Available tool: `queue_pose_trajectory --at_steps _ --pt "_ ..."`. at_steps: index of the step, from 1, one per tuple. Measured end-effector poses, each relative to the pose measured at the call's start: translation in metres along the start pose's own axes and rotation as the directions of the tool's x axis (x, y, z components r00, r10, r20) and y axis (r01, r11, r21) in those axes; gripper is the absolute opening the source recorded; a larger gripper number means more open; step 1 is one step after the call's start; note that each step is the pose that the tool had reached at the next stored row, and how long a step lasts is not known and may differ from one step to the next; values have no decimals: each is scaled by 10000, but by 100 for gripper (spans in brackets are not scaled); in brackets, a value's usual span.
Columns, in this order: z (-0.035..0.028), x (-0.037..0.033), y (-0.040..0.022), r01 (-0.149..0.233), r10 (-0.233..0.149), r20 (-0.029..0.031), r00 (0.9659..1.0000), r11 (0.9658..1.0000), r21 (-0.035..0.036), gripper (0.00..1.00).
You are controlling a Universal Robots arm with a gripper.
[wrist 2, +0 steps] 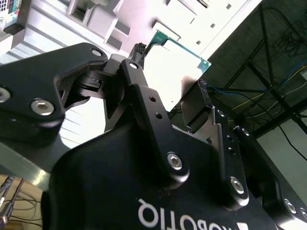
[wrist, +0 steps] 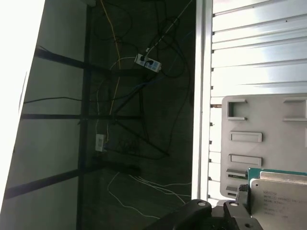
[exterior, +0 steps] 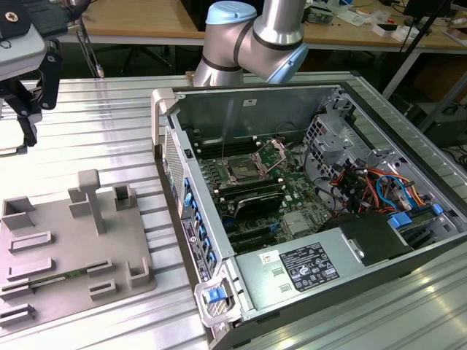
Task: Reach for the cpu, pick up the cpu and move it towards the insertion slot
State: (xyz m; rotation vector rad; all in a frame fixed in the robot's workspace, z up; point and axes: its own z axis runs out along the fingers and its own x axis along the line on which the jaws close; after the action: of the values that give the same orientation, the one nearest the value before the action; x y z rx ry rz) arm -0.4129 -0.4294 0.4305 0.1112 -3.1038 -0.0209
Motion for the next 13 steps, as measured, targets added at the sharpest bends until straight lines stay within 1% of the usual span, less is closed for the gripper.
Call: queue_pose_trajectory --at_steps 13 --pt "-2 -67 -5 0 0 0 10000 10000 0 55"
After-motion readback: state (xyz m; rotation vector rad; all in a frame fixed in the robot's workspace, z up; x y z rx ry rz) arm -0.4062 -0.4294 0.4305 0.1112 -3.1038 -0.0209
